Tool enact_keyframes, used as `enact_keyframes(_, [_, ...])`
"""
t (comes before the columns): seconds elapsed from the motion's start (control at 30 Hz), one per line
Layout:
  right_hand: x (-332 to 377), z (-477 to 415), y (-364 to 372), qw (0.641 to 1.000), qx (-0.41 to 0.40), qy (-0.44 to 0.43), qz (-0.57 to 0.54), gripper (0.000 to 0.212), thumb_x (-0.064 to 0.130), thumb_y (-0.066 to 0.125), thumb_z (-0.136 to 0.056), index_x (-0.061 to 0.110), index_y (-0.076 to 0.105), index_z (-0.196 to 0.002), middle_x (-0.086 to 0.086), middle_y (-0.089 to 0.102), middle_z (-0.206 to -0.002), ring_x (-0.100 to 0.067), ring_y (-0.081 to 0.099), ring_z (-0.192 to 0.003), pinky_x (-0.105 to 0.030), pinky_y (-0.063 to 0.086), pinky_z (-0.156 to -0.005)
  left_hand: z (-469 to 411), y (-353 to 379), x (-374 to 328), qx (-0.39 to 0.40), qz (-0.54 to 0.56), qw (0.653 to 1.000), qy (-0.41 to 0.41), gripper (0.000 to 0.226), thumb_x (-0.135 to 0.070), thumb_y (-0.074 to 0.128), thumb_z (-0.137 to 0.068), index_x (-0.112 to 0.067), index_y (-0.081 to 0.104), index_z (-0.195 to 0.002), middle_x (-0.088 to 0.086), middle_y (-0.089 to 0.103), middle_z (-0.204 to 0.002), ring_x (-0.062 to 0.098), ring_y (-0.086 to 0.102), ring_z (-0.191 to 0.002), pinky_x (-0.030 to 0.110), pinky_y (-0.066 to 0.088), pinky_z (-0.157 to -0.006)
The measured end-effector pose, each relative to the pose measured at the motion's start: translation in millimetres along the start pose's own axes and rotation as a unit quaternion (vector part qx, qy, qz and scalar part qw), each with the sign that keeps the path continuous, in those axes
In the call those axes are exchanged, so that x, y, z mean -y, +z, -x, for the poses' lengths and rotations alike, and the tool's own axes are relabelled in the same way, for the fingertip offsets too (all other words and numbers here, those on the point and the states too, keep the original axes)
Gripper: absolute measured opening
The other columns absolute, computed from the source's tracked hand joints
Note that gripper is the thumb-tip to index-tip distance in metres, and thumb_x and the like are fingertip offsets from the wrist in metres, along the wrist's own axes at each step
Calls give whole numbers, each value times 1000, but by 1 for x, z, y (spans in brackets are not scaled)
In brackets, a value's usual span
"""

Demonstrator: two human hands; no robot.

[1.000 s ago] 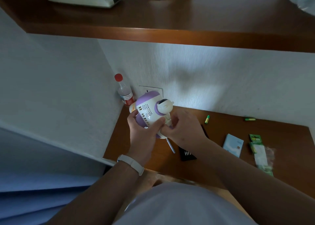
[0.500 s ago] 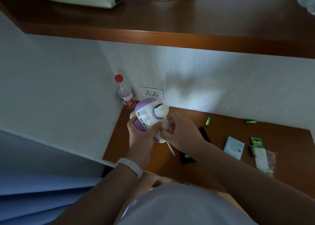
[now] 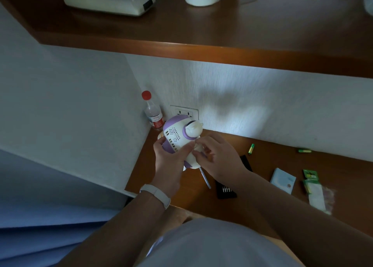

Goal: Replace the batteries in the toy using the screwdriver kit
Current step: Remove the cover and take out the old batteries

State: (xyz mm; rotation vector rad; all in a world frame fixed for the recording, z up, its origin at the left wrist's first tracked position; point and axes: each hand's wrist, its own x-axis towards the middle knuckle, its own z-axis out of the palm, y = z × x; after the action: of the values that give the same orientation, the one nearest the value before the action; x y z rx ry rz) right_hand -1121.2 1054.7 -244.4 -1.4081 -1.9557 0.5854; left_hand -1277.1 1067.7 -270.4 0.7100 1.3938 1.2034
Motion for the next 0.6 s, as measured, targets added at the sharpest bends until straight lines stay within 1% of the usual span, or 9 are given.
enact_keyframes(0.1, [-2, -5, -4, 999, 40, -12, -13, 28, 29, 70, -88, 16, 60, -111, 2, 58, -108, -9, 55, -86, -17, 48, -73, 0, -1, -2, 5, 3, 1000, -3, 96, -32, 93, -55, -29, 40, -136, -18, 72, -94, 6, 74, -88, 29, 60, -61])
enact_keyframes(0.17, [-4, -7, -4, 998, 63, -2, -16, 28, 33, 69, -88, 21, 56, -110, 5, 56, -107, -9, 56, -85, -14, 46, -72, 0, -2, -2, 1, 4, 1000, -8, 93, -28, 93, -60, -28, 41, -136, -18, 72, -93, 5, 74, -88, 29, 60, -61])
enact_keyframes(0.27, [-5, -8, -3, 996, 81, 20, -27, 25, 37, 67, -90, 28, 50, -106, 9, 54, -100, -6, 56, -82, -13, 44, -67, -1, -3, 1, -4, 2, 1000, -13, 83, -19, 91, -70, -27, 41, -135, -17, 73, -95, 7, 74, -88, 29, 60, -61])
enact_keyframes(0.33, [-7, -6, -2, 996, 77, 27, -26, 26, 38, 67, -90, 28, 51, -107, 10, 55, -99, -7, 56, -82, -14, 45, -68, -1, -3, 3, -4, -1, 1000, -13, 79, -18, 90, -73, -27, 41, -134, -19, 72, -93, 6, 74, -86, 29, 60, -61])
enact_keyframes(0.47, [-6, 0, -1, 998, 41, 35, -36, 28, 35, 70, -88, 24, 54, -109, 9, 55, -97, -8, 55, -82, -11, 42, -68, 2, -1, 2, -4, -9, 1000, -9, 77, -19, 90, -73, -32, 40, -130, -23, 71, -91, 0, 72, -85, 27, 60, -61])
enact_keyframes(0.53, [-5, 3, -2, 997, 38, 42, -46, 33, 34, 70, -88, 22, 55, -114, 7, 55, -102, -8, 56, -85, -11, 46, -71, 2, 0, 0, -11, 0, 1000, -13, 79, -19, 91, -70, -31, 41, -131, -16, 72, -95, 2, 73, -86, 29, 61, -63])
enact_keyframes(0.6, [-3, 5, -2, 997, 33, 48, -52, 37, 33, 71, -89, 20, 55, -119, 6, 56, -106, -7, 57, -88, -11, 47, -73, 2, 1, -2, -17, 5, 1000, -17, 81, -21, 91, -69, -30, 42, -132, -8, 72, -103, 6, 74, -89, 32, 62, -66])
